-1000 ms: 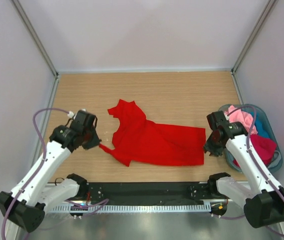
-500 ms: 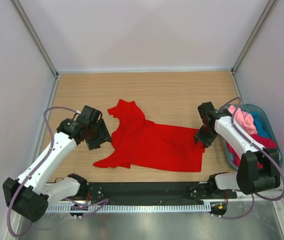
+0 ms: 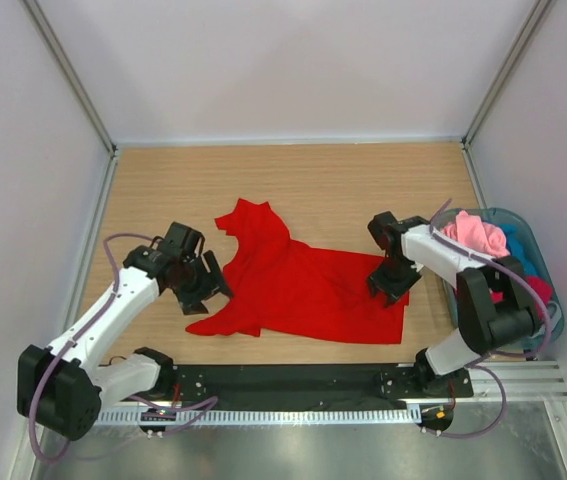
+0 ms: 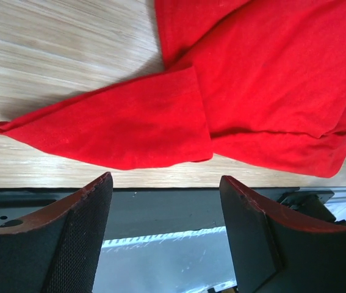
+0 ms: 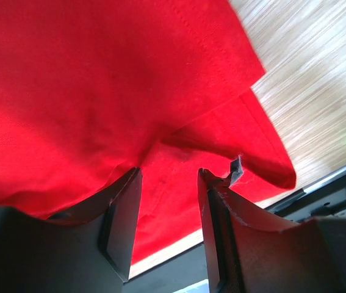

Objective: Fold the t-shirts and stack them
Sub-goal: Flatten the tshirt out

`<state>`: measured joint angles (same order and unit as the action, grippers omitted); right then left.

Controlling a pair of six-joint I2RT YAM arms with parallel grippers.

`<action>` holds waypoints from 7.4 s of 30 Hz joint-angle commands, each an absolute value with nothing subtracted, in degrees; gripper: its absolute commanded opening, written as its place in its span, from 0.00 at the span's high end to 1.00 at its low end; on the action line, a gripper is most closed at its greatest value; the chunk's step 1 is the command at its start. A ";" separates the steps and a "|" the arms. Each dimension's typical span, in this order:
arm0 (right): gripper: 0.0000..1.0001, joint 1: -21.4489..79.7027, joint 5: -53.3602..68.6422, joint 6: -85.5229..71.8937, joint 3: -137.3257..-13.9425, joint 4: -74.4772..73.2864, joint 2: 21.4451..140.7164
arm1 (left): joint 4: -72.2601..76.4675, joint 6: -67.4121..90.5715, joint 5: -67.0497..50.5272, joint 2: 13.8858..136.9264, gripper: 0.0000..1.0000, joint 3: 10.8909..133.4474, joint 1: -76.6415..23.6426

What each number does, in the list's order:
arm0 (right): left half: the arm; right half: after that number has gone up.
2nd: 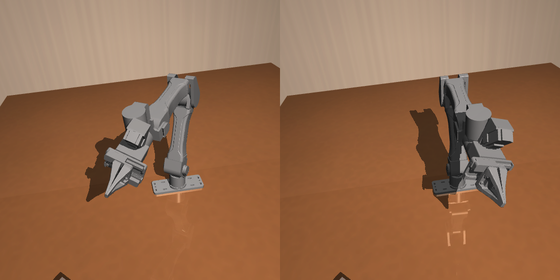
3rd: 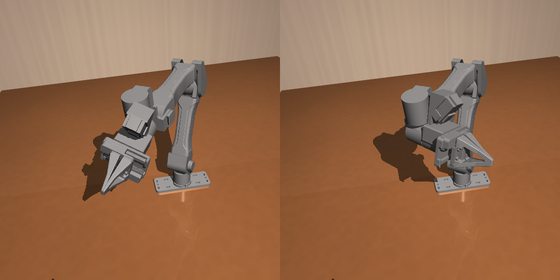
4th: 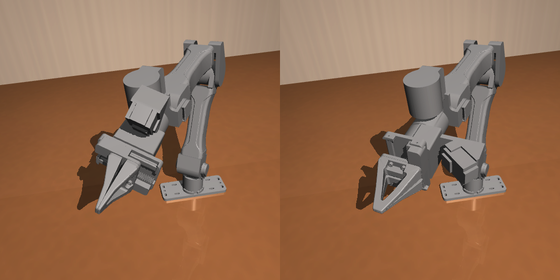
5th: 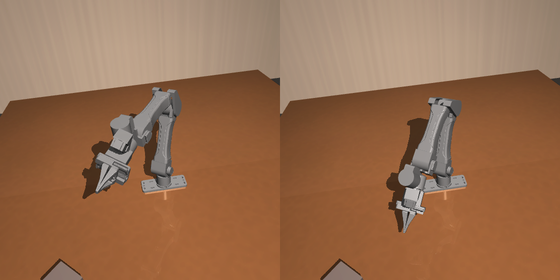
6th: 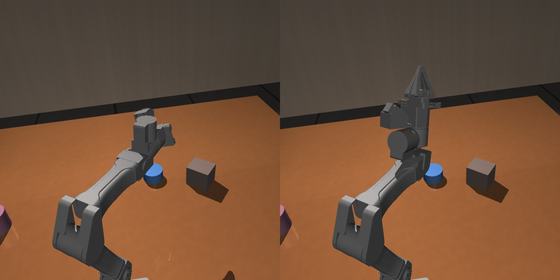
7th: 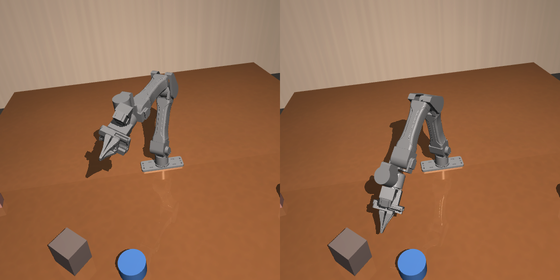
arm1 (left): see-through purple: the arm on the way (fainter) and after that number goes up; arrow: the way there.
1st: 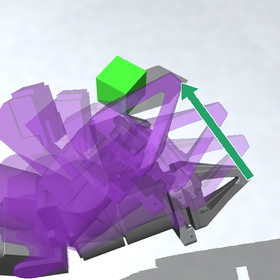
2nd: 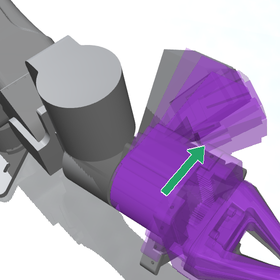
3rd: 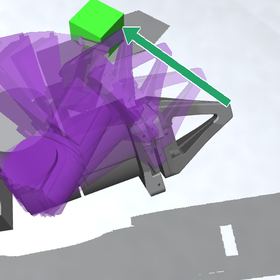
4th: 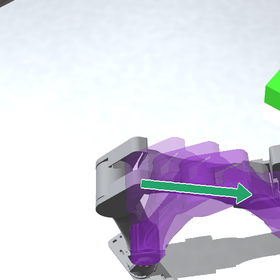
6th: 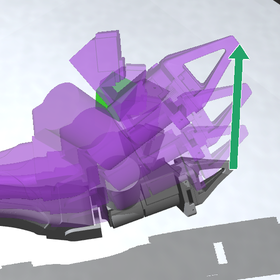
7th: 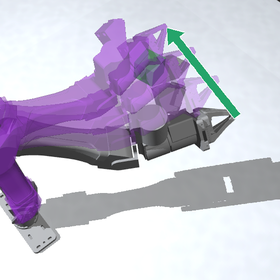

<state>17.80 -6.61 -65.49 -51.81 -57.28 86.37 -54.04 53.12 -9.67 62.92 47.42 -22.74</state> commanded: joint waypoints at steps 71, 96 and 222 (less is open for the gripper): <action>0.99 20.39 -20.11 -61.63 -63.93 -59.23 93.09 | -51.58 51.86 -1.69 67.15 1.00 46.73 -12.57; 0.99 19.25 -26.90 -46.49 -92.51 -68.56 72.62 | -55.75 39.55 7.42 66.40 1.00 78.16 -17.40; 0.99 20.39 -13.97 -43.33 -52.20 -54.84 60.99 | -54.66 69.62 0.79 103.36 0.75 65.56 -28.83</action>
